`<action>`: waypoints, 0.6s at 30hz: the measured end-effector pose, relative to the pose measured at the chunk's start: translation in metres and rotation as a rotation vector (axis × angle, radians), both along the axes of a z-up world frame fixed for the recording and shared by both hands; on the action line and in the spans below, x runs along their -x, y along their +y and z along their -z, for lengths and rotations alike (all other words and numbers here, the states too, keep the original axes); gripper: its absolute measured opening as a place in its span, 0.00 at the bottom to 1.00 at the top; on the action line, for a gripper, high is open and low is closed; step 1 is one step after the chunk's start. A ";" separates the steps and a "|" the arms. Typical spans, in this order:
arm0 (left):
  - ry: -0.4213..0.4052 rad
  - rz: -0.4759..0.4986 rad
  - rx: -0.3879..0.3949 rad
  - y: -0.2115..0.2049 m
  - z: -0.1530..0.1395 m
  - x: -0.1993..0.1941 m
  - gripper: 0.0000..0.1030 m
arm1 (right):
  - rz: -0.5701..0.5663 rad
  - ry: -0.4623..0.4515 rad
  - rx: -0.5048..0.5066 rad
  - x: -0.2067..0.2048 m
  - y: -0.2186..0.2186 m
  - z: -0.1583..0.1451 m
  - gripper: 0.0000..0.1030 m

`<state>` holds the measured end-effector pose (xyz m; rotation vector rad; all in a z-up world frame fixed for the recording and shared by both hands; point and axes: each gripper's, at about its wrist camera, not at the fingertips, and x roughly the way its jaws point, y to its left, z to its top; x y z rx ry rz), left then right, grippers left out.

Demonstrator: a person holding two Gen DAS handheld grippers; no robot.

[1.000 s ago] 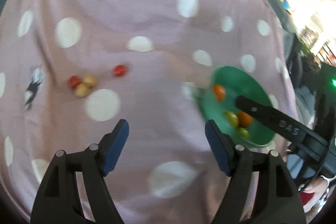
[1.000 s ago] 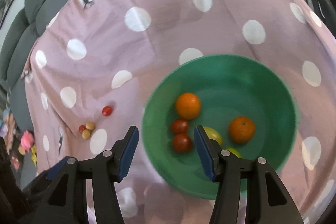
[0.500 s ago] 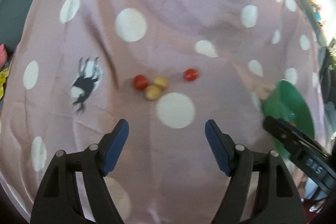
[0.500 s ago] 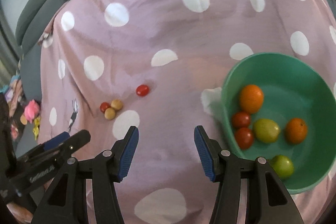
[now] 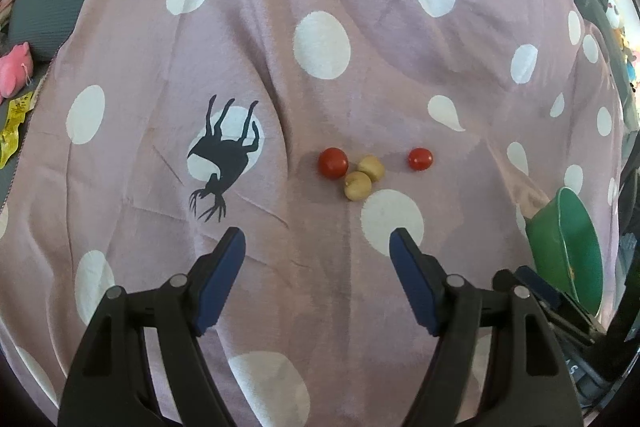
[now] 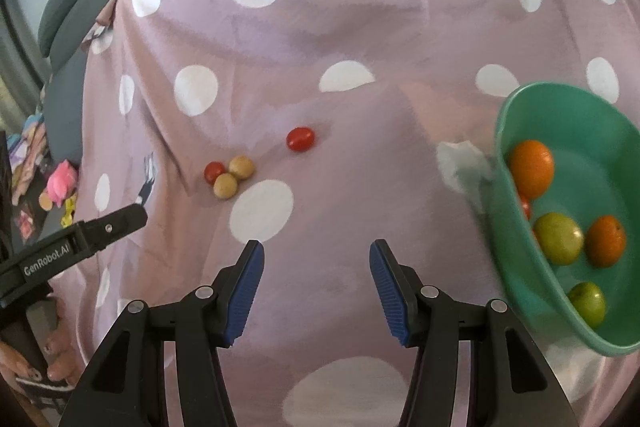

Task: Organize fruits
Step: 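Move both tools back toward the two small yellow tomatoes, then grasp a small yellow tomato with the left tool while the right tool grasps the other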

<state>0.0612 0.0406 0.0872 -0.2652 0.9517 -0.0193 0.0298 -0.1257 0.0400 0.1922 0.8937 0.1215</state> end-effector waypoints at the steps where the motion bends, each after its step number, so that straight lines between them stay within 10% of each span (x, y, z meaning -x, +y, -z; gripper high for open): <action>1: 0.002 0.002 0.000 0.000 0.000 -0.001 0.72 | -0.003 0.002 -0.001 0.000 0.001 0.001 0.54; 18: 0.002 -0.004 0.076 0.027 -0.006 -0.026 0.57 | 0.012 0.019 -0.101 -0.046 0.002 -0.024 0.54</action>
